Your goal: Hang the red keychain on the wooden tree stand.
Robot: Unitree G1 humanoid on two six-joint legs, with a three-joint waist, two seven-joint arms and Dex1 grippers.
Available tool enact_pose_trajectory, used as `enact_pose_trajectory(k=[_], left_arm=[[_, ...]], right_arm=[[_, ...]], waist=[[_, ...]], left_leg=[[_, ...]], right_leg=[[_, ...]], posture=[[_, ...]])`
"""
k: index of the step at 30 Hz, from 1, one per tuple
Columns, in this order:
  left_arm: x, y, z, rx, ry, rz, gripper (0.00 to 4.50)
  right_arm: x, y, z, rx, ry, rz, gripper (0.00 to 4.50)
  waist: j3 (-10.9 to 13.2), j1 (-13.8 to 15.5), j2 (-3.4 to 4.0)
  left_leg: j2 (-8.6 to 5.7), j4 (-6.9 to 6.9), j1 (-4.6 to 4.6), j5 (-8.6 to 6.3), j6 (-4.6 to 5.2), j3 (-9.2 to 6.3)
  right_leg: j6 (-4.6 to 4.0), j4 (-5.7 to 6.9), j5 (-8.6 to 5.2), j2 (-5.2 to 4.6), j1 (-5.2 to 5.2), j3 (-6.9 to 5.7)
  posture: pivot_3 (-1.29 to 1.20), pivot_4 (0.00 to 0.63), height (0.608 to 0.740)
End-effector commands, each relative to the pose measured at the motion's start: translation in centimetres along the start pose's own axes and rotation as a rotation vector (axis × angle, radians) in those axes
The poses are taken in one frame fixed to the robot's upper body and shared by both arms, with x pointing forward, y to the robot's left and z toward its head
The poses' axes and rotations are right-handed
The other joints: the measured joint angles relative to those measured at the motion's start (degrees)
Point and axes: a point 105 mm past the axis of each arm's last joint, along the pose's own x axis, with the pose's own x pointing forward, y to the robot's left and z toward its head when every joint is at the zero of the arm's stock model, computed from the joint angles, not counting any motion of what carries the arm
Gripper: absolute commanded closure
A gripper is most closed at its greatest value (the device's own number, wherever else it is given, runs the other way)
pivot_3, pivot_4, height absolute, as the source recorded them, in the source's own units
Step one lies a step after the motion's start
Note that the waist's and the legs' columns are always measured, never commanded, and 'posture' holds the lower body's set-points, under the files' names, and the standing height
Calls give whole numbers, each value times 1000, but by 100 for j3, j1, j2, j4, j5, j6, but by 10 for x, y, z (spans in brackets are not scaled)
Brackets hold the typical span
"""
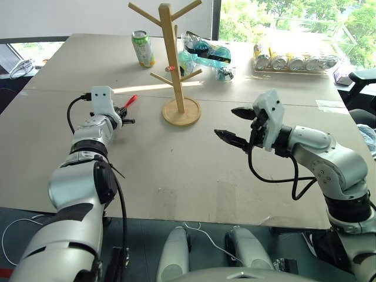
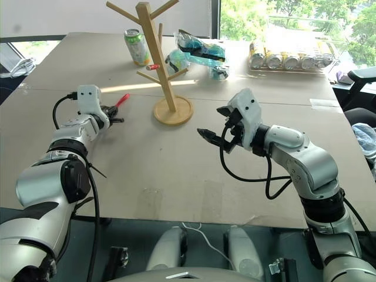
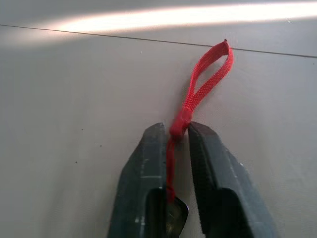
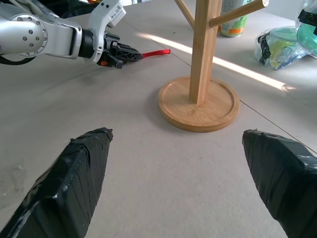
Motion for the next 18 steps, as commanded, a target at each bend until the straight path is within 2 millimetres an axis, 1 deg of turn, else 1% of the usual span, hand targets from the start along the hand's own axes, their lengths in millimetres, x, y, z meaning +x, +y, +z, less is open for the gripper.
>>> enact_pose_trajectory(k=[1, 8, 10, 15, 18], left_arm=[[0, -1, 14, 10, -32, 2, 4429], [0, -1, 14, 14, -33, 4, 4429], [0, 0, 17, 17, -44, 5, 4429], [-4, 2, 39, 43, -124, -7, 4429], [-7, 4, 49, 56, -170, -34, 4429]], right_arm=[[-7, -1, 15, -39, -51, -15, 0], [-8, -1, 15, -39, -49, -18, 0], [-8, -1, 15, -38, -50, -19, 0], [-8, 0, 13, -39, -52, -30, 0], [-9, 0, 13, -37, -57, -34, 0]], waist=[[0, 0, 0], [0, 0, 0], [0, 0, 0], [0, 2, 0], [0, -2, 0]], left_leg=[[0, 0, 0, 0, 0, 0], [0, 0, 1, 0, 0, 0], [0, 0, 1, 0, 0, 0], [0, 0, 0, 0, 0, 0], [0, 0, 0, 0, 0, 0]], right_leg=[[0, 0, 0, 0, 0, 0], [0, 0, 0, 0, 0, 0], [0, 0, 0, 0, 0, 0], [0, 0, 0, 0, 0, 0], [0, 0, 0, 0, 0, 0]], posture=[[0, 150, 732], [0, 150, 732], [0, 150, 732], [0, 150, 732], [0, 150, 732]])
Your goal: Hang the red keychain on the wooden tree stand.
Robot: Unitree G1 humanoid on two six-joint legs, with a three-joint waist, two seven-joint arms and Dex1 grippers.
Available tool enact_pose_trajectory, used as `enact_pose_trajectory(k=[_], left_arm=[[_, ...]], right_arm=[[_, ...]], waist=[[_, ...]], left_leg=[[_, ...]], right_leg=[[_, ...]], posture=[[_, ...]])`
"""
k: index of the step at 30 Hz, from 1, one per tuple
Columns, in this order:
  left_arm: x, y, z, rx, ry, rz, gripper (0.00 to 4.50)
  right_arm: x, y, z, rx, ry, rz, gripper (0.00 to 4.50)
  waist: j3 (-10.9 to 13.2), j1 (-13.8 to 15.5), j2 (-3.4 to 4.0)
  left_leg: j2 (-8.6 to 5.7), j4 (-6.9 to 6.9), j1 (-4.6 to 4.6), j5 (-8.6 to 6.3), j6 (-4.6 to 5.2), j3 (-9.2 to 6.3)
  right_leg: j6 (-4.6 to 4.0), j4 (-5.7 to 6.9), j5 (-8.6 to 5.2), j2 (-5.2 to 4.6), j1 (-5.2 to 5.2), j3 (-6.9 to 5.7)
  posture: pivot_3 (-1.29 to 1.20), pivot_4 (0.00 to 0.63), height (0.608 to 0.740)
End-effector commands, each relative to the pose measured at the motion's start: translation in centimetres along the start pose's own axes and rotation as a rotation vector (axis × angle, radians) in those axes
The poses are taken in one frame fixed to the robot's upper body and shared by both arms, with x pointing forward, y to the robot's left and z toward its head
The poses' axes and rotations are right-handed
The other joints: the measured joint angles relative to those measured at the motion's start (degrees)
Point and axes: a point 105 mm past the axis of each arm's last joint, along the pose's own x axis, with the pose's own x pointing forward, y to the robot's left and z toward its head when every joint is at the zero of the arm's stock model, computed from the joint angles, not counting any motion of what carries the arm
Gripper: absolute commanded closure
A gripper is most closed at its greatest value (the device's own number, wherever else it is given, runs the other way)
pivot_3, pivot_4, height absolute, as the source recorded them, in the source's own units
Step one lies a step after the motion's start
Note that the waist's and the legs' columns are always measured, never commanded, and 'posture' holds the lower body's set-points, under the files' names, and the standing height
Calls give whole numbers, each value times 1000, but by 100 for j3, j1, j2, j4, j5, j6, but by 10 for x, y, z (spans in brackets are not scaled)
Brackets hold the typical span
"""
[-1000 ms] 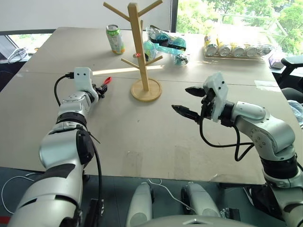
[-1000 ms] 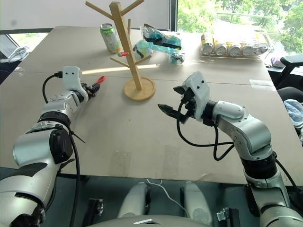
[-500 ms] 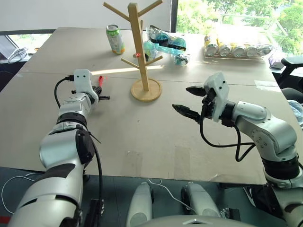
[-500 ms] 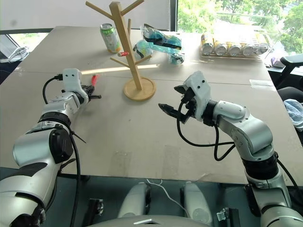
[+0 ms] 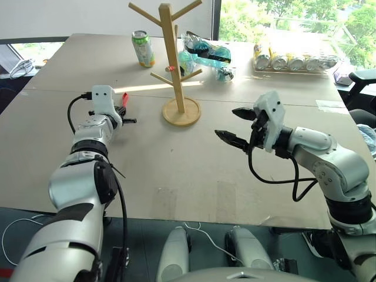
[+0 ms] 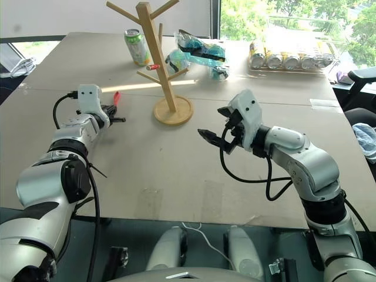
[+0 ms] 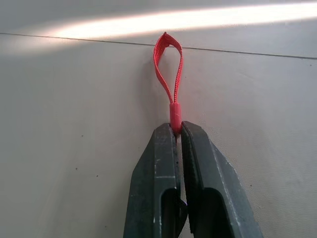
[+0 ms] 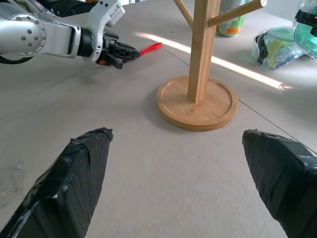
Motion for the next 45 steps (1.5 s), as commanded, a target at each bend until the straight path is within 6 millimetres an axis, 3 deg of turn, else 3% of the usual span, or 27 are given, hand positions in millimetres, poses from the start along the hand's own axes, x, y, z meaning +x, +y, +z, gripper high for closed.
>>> enact_pose_trajectory(k=[1, 7, 15, 21, 23, 26, 33, 45], left_arm=[[-6, 6, 42, 44, -143, -26, 4429], [-22, 9, 58, 102, -294, -102, 4429], [-91, -13, 59, 113, -436, -106, 4429], [-149, -51, 67, 226, -553, -122, 4429], [-159, -59, 70, 251, -579, -130, 4429], [-177, -87, 70, 276, -614, -210, 4429], [-189, -136, 70, 297, -653, -392, 4429], [-171, -135, 75, 290, -671, -378, 4429]], right_arm=[[-7, 1, 17, -42, -73, -14, 0], [-4, 10, 28, -21, -127, 72, 0], [-8, 29, 47, 7, -200, 243, 0], [-18, 45, 63, 23, -247, 352, 0], [-18, 46, 65, 16, -256, 346, 0], [-19, 39, 72, -46, -281, 274, 0], [-16, 41, 82, -122, -333, 201, 0], [-21, 36, 84, -139, -339, 130, 0]], waist=[[0, -3, 0], [1, -15, 1], [0, 19, 1], [0, 32, 0], [0, 30, 0], [0, 22, 0], [0, 17, 0], [0, 7, 1]], left_leg=[[0, 0, 0, 0, 0, 0], [0, -1, 0, 0, 0, 0], [5, -5, 6, 2, -4, 4], [0, 8, 8, 1, -2, -6], [1, 8, 10, 1, -2, -9], [0, 8, 13, 1, -2, -9], [-1, 8, 13, 1, -2, -9], [0, 7, 12, 1, -2, -10]], right_leg=[[0, 0, 0, 0, 0, 0], [0, -1, 0, 0, 0, 0], [-2, 3, 1, -9, 2, 6], [0, 0, 1, -11, 16, -4], [-1, 0, 1, -10, 17, -5], [0, 2, 1, -8, 18, -5], [0, 0, 0, -6, 18, -4], [0, -4, 0, -4, 18, -4]], posture=[[0, 150, 732], [0, 150, 732], [0, 150, 732], [0, 150, 732], [0, 150, 732], [0, 150, 732], [0, 150, 732], [0, 150, 732]])
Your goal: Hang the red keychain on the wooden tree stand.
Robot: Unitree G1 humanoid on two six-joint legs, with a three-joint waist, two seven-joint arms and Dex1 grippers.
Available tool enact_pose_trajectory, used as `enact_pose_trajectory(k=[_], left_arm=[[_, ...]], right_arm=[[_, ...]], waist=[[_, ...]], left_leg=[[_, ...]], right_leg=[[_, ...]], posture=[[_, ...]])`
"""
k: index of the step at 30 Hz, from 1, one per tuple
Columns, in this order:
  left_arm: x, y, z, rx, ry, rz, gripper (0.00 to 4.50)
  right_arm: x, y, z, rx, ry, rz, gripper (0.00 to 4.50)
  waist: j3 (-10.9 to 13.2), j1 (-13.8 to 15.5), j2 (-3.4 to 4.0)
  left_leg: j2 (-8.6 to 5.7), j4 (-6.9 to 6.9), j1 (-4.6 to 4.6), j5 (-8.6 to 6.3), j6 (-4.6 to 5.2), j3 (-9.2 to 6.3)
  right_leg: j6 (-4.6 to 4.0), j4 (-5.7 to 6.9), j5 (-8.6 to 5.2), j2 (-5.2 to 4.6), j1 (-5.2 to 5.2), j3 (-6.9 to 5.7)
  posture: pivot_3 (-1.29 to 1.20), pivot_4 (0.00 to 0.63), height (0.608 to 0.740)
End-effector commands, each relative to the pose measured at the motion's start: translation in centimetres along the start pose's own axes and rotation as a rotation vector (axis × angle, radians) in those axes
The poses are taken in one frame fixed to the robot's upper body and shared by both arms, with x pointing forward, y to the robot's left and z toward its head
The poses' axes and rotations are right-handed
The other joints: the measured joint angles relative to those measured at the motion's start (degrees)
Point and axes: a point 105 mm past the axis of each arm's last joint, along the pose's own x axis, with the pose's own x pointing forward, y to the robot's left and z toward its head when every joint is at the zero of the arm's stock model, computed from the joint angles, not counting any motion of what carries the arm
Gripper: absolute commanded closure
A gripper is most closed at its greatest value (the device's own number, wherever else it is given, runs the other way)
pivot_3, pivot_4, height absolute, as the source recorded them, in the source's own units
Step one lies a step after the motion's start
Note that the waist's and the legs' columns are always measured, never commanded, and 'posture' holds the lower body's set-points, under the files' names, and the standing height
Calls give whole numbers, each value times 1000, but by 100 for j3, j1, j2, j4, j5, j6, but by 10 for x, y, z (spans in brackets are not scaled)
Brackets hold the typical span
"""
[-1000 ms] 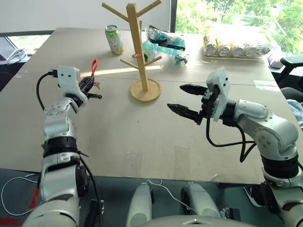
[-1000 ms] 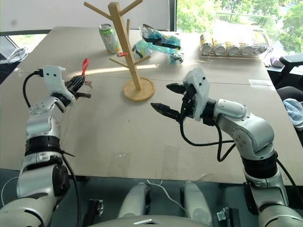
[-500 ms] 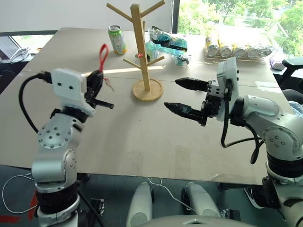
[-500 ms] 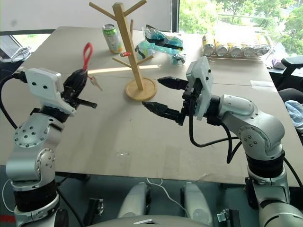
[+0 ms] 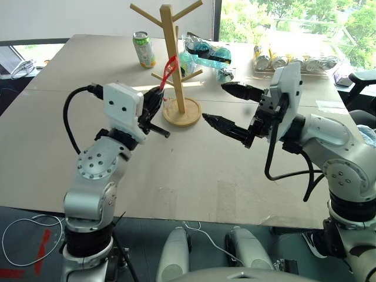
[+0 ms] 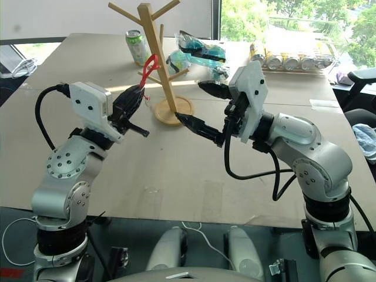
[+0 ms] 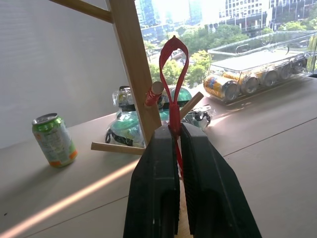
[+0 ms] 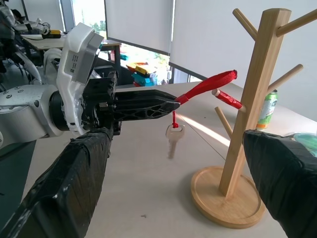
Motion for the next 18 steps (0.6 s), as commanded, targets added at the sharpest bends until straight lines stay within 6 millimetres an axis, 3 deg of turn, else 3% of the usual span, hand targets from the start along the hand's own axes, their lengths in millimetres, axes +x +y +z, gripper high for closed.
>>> enact_pose_trajectory(k=[1, 18], left_arm=[[0, 6, 13, 47, -64, 27, 4429], [3, 6, 3, 46, -37, 27, 4429]], right_arm=[[-5, 2, 14, -49, -41, -12, 0], [-8, -6, 15, -33, -36, -52, 0]], waist=[[0, 1, 0], [0, 1, 0]], left_leg=[[0, 0, 0, 0, 0, 0], [0, -1, 0, 0, 0, 0]], right_leg=[[0, 0, 0, 0, 0, 0], [0, -1, 0, 0, 0, 0]], posture=[[0, 150, 732], [0, 150, 732]])
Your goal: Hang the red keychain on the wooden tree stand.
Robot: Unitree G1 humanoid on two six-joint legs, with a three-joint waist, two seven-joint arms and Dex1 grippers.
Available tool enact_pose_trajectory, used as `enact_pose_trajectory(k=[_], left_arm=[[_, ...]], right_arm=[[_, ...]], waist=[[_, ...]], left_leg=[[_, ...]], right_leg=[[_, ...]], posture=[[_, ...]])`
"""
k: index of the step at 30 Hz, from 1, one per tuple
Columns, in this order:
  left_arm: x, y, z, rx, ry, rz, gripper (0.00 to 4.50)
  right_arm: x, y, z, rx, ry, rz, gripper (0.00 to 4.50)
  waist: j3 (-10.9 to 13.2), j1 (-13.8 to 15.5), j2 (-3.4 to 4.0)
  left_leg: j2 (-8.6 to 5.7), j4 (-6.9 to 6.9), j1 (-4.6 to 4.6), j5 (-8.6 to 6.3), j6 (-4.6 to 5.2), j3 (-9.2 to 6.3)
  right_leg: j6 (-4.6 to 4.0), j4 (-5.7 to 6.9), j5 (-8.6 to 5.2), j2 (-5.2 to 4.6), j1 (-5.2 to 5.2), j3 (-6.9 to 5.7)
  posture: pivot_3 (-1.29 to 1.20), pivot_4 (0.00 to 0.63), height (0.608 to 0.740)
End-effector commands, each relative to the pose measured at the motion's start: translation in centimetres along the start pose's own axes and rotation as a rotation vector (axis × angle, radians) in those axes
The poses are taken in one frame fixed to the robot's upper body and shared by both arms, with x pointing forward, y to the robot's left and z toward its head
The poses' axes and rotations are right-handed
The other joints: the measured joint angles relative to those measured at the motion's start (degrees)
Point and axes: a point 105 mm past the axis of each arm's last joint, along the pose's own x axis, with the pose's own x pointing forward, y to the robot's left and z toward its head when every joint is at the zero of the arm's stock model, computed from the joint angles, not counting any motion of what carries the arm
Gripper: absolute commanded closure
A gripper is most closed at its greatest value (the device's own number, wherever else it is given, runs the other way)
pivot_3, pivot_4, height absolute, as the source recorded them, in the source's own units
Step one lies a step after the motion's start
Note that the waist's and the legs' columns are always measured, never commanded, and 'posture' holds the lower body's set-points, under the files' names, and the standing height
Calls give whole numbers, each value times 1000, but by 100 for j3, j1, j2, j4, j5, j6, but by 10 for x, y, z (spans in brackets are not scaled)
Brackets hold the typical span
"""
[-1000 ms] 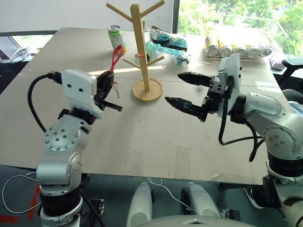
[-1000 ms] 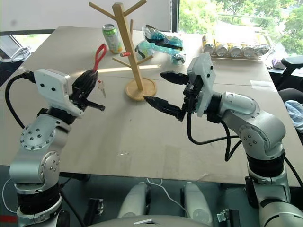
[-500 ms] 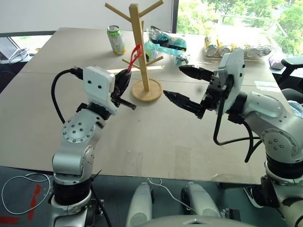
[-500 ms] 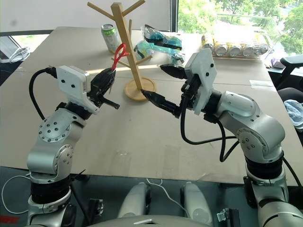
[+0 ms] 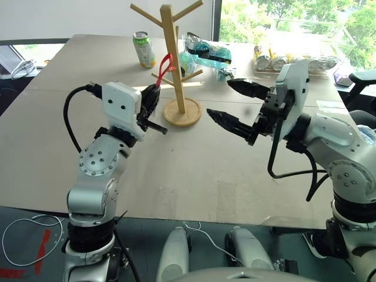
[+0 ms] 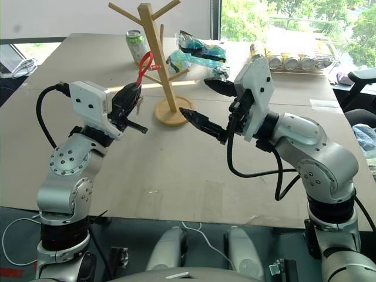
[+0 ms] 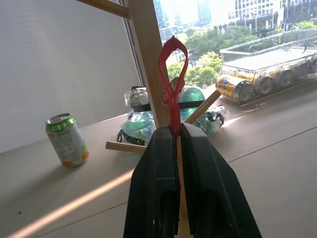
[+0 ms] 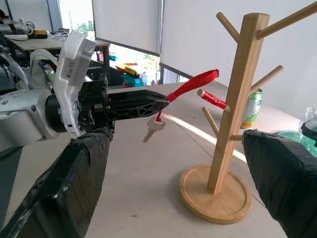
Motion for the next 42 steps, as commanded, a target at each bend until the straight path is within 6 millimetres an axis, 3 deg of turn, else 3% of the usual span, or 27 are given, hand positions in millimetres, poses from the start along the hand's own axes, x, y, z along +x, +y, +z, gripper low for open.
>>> enact_pose_trajectory(k=[1, 14, 22, 25, 32, 39, 42], left_arm=[[0, -1, 5, 32, -21, -7, 4429], [2, -4, -10, 86, 40, -37, 4429], [13, 8, -21, 124, 75, 15, 4429], [13, 9, -20, 97, 60, 16, 3402], [8, 21, -17, 71, 74, 22, 59], [-21, 38, -16, -98, 261, -224, 59], [-39, 55, -1, -126, 347, -324, 59]], right_arm=[[-2, 1, 12, -31, -34, -1, 0], [-2, 0, 12, -29, -28, -17, 0], [-2, -1, 9, -31, -20, -33, 0], [-3, -1, 8, -31, -15, -35, 0], [-2, -4, 2, -20, 1, -21, 0], [-7, -19, -14, -60, 85, 19, 0], [-11, -26, -14, -86, 124, 66, 0]], waist=[[0, 0, 0], [0, -3, 0], [0, 3, 0], [0, -3, 0], [0, -2, 0], [6, -30, 3], [15, -27, 5]], left_leg=[[0, 0, 0, 0, 0, 0], [0, -2, 1, 0, 0, 0], [0, -2, 0, 0, 0, 0], [0, -5, 0, 0, 0, 1], [0, -7, 1, 0, 0, 0], [1, -10, 0, 0, 0, 2], [2, -13, 1, 0, 0, 3]], right_leg=[[0, 0, 0, 0, 0, 0], [0, -1, 0, 0, 0, 0], [0, -2, 0, 0, 0, 0], [0, -3, 0, 0, -1, 1], [0, -4, -1, 0, -1, 0], [1, -4, -2, 1, -5, 0], [10, -5, -9, 1, -7, 0]], posture=[[0, 150, 732], [0, 150, 732], [0, 150, 732], [0, 150, 732], [0, 150, 732], [0, 150, 732], [0, 150, 732]])
